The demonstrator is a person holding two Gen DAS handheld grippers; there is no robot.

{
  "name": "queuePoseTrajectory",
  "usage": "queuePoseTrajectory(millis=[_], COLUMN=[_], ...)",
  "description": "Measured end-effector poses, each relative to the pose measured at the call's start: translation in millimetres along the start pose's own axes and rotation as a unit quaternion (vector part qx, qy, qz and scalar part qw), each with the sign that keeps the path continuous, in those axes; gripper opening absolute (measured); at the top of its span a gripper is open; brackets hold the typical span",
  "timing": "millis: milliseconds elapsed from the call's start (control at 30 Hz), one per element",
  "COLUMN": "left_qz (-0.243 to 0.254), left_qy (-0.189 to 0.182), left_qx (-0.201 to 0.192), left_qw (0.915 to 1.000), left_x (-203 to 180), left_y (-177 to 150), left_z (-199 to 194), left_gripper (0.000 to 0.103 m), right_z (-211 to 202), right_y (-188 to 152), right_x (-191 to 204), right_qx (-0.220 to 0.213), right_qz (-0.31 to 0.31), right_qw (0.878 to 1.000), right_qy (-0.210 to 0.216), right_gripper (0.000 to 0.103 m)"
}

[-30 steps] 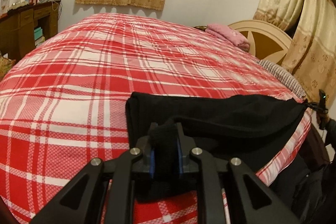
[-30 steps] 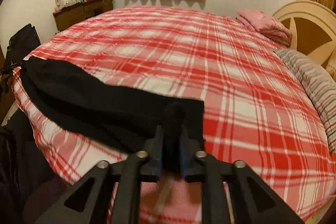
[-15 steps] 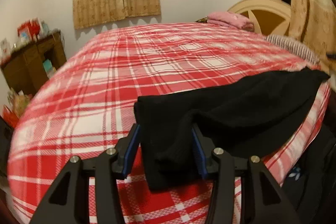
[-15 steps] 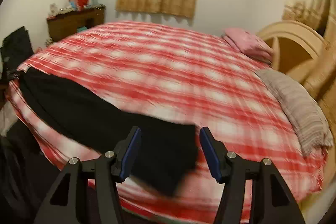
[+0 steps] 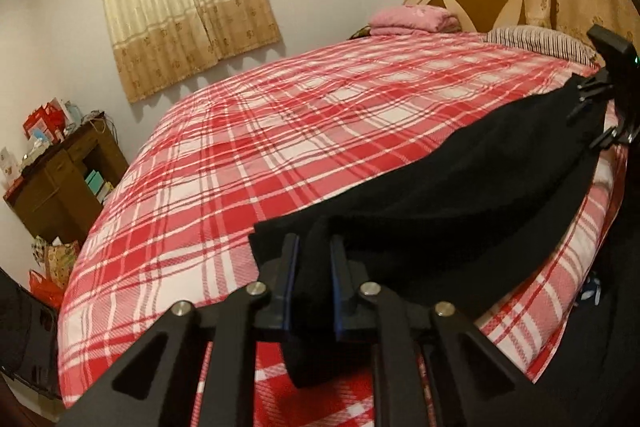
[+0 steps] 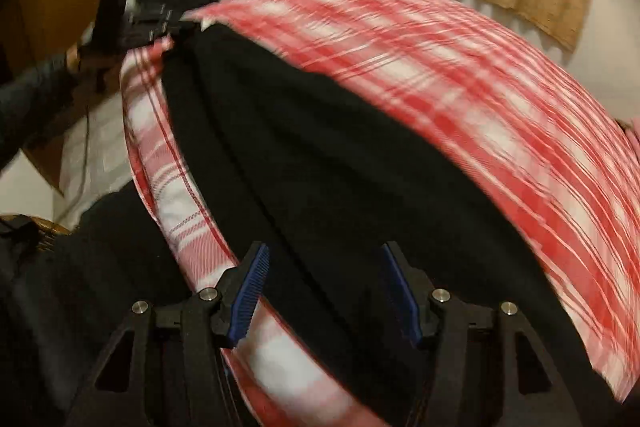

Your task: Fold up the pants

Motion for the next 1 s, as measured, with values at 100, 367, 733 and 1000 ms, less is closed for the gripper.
queuePoseTrajectory(millis=[100,367,733,1000], left_qz=[0.004,0.029,0.042,0.013], left_qy=[-0.008,-0.027,-0.038,-0.030], left_qx=[0.000,0.004,0.016,0.012], left_qw=[1.0000,0.9992,0.9983,0.9994], left_x=[2,1,1,6], left_y=[1,5,-7,-20], left_z=[2,4,-9,-23], left_gripper=[0.015,0.015,0.015,0.015], right_z=[24,40,26,16], right_y=[2,7,20,20], right_x=[8,6,36,52], right_qx=[0.009,0.020,0.021,0.005], right_qz=[0.005,0.002,-0.020,-0.061], right_qw=[1.000,1.000,0.998,0.997], right_qy=[0.012,0.018,0.062,0.037], right_gripper=[0.060,0.024,0.001,0.001])
Point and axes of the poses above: each gripper's, at about its wrist camera, not at the fingertips, and z roughly the way its jaws point, x to its left, y to its top, the point moved 6 cm from there along z, roughly the way its jaws point, and after that the axes turned 15 degrees about -x, right-handed, at the moved point
